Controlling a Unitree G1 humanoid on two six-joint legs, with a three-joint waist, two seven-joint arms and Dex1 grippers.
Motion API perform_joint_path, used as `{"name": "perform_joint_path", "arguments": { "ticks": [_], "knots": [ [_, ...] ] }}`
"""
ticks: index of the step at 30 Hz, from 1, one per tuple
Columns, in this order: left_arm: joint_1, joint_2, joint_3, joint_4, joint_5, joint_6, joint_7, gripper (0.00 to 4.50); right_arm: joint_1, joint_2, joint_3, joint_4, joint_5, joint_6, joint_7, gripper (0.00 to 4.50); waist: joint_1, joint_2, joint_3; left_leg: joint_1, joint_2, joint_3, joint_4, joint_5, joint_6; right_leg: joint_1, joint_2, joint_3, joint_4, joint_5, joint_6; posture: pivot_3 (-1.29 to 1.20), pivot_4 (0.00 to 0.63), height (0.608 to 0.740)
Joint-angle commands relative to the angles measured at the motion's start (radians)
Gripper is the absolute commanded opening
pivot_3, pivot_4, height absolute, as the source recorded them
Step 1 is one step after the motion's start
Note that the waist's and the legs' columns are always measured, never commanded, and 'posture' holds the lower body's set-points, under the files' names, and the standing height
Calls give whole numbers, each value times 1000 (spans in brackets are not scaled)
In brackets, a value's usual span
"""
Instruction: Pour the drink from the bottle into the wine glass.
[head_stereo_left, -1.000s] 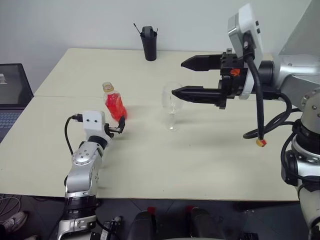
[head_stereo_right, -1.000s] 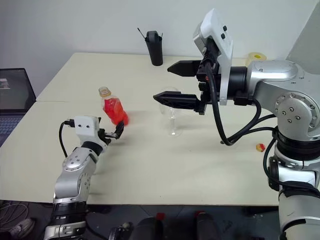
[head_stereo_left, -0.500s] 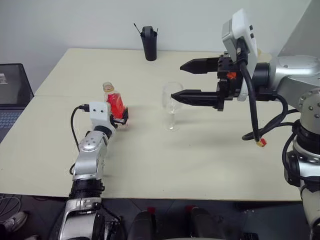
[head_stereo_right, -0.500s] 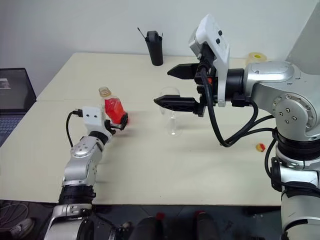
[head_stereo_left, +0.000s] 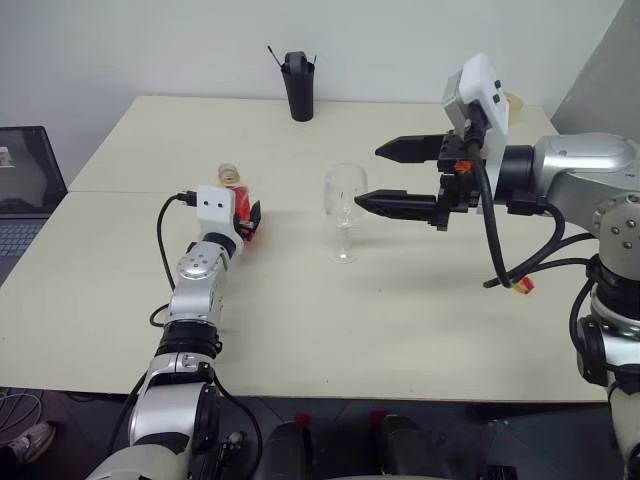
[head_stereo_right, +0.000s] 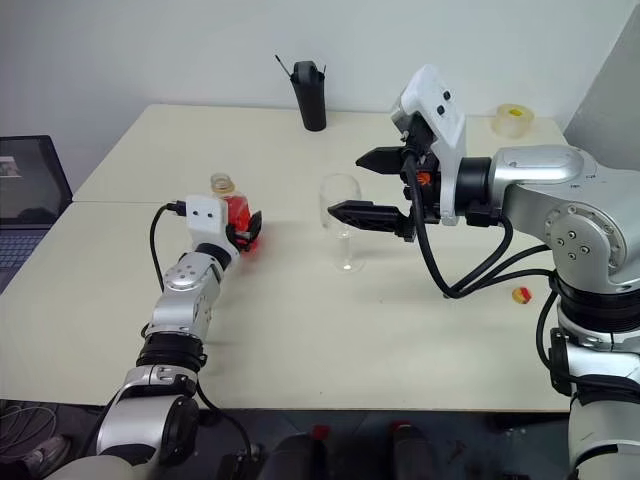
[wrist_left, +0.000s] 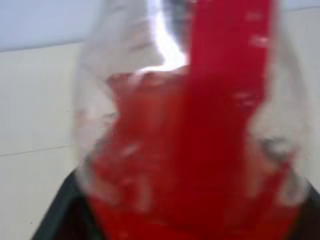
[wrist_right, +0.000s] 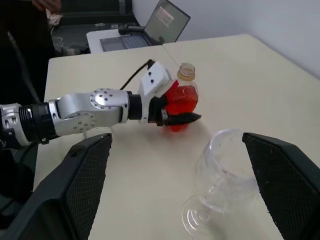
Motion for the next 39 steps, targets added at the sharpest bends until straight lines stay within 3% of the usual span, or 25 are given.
{"name": "perform_joint_path", "arguments": {
  "ticks": [1, 3, 7, 18, 21, 25, 39],
  "knots": [
    [-18, 12, 0, -1, -4, -34, -25, 2042, 35, -34, -60, -59, 11, -16, -14, 4500, 0, 0, 0, 0, 0, 0, 0, 0, 0, 0, 0, 0, 0, 0, 0, 0, 150, 740],
    [-19, 22, -1, -7, -14, -39, -59, 1491, 94, -56, -89, -86, 14, -32, -11, 4500, 0, 0, 0, -1, 0, -1, 0, 0, 0, 0, 0, -1, 0, 0, 0, 0, 150, 740],
    [-44, 40, 2, -8, -24, -53, -116, 922, 245, -60, -157, -143, -31, -176, -15, 4500, 1, -1, 0, -3, 0, -1, 2, 0, 0, -1, 1, -1, 0, 0, 0, 0, 150, 740],
    [-198, 84, -55, 11, -2, -168, -304, 881, 632, -18, -318, -305, -29, -345, -96, 4500, 6, -2, 2, -11, -1, -6, 8, 0, 0, -3, 3, -4, 0, 0, 1, 0, 150, 740],
    [-250, 94, -95, 50, 38, -247, -335, 879, 718, 50, -320, -354, -53, -436, -133, 4500, 8, -2, 2, -11, -1, -8, 8, 0, -1, -3, 3, -4, 0, 0, 1, 0, 150, 740],
    [-338, 107, -155, 136, 108, -352, -351, 878, 865, 145, -216, -433, -152, -568, -180, 4500, 7, -2, 2, -12, -3, -7, 8, 0, 0, -3, 4, -5, -1, 0, 1, 0, 150, 740],
    [-507, 166, -296, 375, 322, -596, -276, 875, 847, 194, -126, -403, -264, -678, -260, 4500, -1, -2, 2, -11, -4, -7, 9, 0, -1, -3, 6, -7, 0, 0, 1, 0, 150, 740]
  ]
}}
